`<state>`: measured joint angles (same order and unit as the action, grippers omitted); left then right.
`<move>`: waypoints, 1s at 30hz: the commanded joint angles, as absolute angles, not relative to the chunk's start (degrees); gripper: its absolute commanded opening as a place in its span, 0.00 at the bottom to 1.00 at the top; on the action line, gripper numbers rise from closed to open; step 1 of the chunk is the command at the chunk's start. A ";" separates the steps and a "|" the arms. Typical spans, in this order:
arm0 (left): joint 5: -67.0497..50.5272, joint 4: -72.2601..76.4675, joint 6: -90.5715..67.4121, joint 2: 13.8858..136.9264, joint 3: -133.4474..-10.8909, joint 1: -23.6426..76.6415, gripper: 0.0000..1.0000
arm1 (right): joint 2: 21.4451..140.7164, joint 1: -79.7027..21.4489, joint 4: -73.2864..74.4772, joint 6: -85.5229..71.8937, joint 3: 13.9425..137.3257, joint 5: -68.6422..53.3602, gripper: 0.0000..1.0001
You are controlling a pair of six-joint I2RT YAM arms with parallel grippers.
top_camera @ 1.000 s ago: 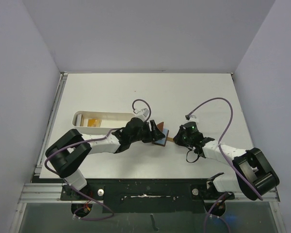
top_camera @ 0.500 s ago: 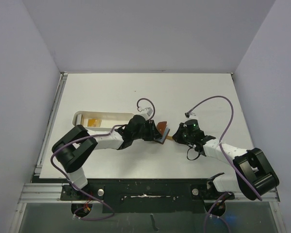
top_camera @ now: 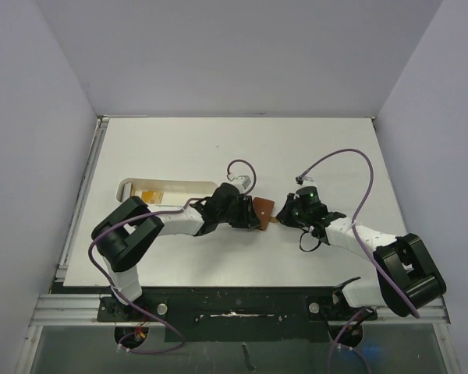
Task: Put the credit cards into the card holder
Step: Close the card holder at the center of the board.
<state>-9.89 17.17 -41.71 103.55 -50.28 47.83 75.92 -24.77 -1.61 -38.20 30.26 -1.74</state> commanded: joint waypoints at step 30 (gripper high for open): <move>-6.28 8.22 -36.40 108.19 -58.69 45.95 0.28 | 79.58 -22.64 1.51 -32.91 36.47 -6.02 0.02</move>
<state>-8.21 11.49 -33.80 108.66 -59.16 44.42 79.24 -23.18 1.61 -34.44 33.93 -4.80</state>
